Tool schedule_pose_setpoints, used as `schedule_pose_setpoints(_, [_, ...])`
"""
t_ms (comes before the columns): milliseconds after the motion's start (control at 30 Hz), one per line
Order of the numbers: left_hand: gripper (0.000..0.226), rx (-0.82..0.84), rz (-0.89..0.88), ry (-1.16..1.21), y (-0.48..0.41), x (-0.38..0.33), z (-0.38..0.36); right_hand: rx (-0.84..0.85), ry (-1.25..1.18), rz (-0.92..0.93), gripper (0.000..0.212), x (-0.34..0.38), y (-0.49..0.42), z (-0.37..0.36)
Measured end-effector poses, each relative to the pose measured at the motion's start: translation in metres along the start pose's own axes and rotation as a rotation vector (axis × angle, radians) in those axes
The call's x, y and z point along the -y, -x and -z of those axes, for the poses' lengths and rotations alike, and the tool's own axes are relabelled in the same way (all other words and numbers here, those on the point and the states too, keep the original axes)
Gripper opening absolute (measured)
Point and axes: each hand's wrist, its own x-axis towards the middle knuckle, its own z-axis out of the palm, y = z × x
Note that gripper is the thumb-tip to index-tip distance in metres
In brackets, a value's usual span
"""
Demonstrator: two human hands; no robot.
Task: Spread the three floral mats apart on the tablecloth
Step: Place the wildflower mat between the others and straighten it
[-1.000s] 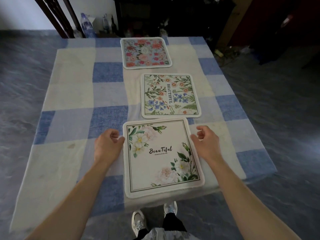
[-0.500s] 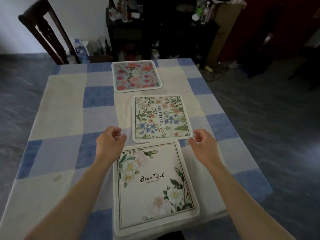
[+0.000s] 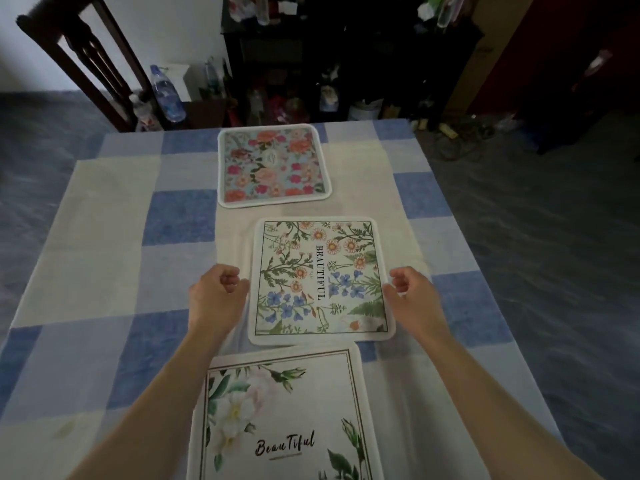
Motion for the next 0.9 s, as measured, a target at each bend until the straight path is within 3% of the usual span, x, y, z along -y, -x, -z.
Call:
schedule_pose_setpoints(467, [0.032,0.202,0.120,-0.057,-0.054,0.011,-0.059,0.101,0.128,-0.139,0.033,-0.021,-0.057,-0.036])
schedule_pose_setpoints(667, [0.035,0.134,0.125,-0.089,-0.062,0.013,-0.069,0.106,0.158,-0.164,0.019,-0.021,-0.068,-0.045])
schedule_pose_setpoints(800, [0.014,0.101,0.136,-0.160,-0.067,0.013,-0.068,0.056,0.218,-0.167,0.015,-0.022,-0.072,-0.048])
schedule_pose_setpoints(900, [0.018,0.088,0.166,-0.143,-0.071,0.015,-0.067,0.033,0.214,-0.200,0.014,-0.022,-0.075,-0.049])
